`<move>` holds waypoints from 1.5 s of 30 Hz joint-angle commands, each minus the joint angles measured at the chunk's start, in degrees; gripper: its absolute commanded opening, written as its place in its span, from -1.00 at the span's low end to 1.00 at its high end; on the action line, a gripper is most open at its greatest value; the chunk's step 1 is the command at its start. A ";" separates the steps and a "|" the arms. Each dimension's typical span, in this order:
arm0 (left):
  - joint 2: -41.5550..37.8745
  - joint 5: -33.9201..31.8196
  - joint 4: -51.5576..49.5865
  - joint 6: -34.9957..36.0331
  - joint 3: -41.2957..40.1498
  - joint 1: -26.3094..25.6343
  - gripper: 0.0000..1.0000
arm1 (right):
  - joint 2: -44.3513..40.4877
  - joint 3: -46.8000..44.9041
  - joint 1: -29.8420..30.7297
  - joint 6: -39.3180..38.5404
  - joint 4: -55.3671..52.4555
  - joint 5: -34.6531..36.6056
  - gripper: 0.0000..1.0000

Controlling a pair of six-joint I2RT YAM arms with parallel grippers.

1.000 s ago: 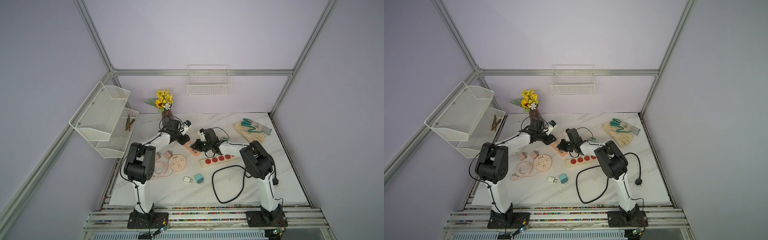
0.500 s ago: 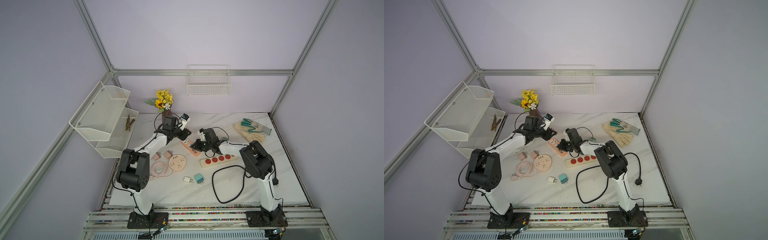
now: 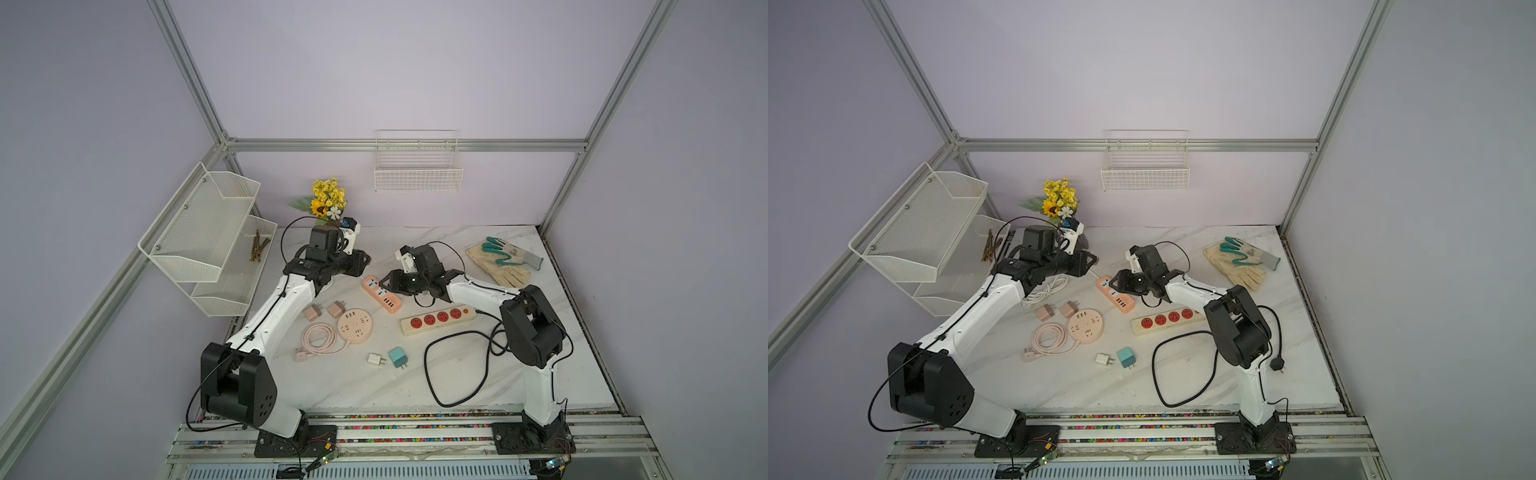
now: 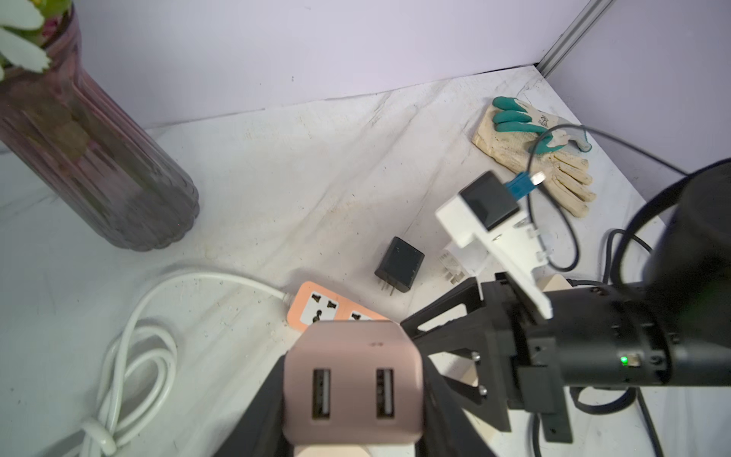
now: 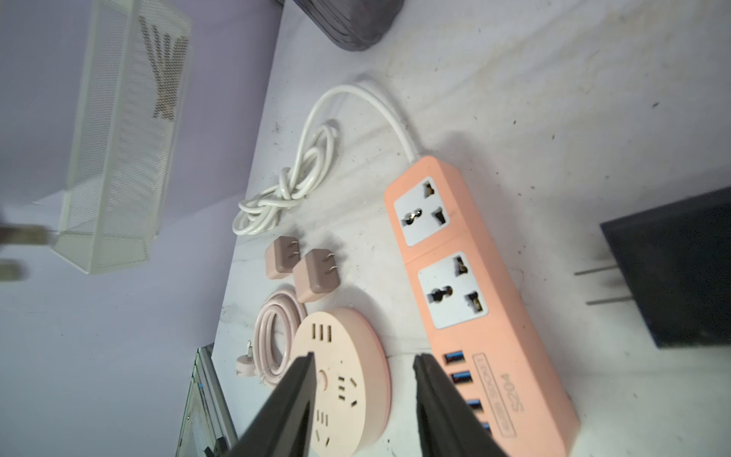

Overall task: Pull the plug off the socket
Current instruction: Remove the plug from the socket, then place the plug at the center of the board.

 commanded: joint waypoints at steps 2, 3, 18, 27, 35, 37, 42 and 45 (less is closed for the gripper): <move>-0.35 -0.10 -10.45 -2.26 1.85 0.15 -0.85 | -8.52 -5.40 -2.14 -2.90 -2.57 7.26 0.09; 0.39 -0.82 -10.96 -2.13 2.02 0.15 -0.85 | -10.50 -6.75 -2.57 -3.58 -3.37 9.28 0.12; 24.54 -5.40 -11.51 -7.18 20.26 -1.84 -0.75 | -27.16 -18.64 -3.54 -7.88 -9.43 25.90 0.89; 35.95 -4.53 -12.63 -9.20 30.49 -3.14 -0.59 | -29.43 -19.82 -3.56 -8.65 -9.73 26.64 0.90; 42.47 -2.67 -12.89 -10.04 34.62 -3.40 -0.42 | -30.67 -19.66 -3.57 -9.11 -10.40 27.05 0.90; 43.66 -1.74 -12.89 -10.27 35.58 -3.44 -0.36 | -30.89 -19.49 -3.60 -9.05 -10.45 27.04 0.90; 45.57 -1.58 -12.79 -10.12 37.77 -3.53 -0.06 | -30.94 -19.47 -3.54 -8.94 -10.28 26.94 0.90; 45.79 -1.52 -11.99 -10.20 38.08 -3.54 0.13 | -30.63 -19.66 -3.58 -8.76 -10.14 26.96 0.90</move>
